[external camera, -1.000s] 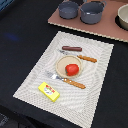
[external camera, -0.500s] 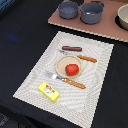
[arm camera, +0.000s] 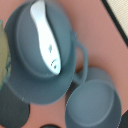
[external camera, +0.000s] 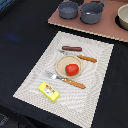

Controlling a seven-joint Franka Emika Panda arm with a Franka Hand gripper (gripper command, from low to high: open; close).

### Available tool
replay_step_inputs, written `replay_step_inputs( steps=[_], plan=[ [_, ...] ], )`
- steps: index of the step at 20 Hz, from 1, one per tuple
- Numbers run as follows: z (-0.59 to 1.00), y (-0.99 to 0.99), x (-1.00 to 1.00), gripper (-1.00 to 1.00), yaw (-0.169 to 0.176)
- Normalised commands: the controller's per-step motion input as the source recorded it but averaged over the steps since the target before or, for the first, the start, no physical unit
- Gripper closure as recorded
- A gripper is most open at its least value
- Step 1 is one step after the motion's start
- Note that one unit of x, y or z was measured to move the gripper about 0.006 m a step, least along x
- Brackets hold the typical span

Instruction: Interact with the objects in diverse but meaningful ways.

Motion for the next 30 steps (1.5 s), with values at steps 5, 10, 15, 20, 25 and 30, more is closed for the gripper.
replay_step_inputs(
  steps=[5,10,15,20,25,30],
  plan=[
    [-0.08,-0.83,0.13,-1.0,0.024],
    [-0.31,-0.54,0.1,-1.0,0.123],
    [-0.42,-0.43,0.01,-1.0,0.169],
    [-0.42,-0.38,0.0,-1.0,0.162],
    [-0.45,-0.28,0.0,-1.0,0.16],
    [-0.47,-0.06,-0.11,-1.0,0.101]
  ],
)
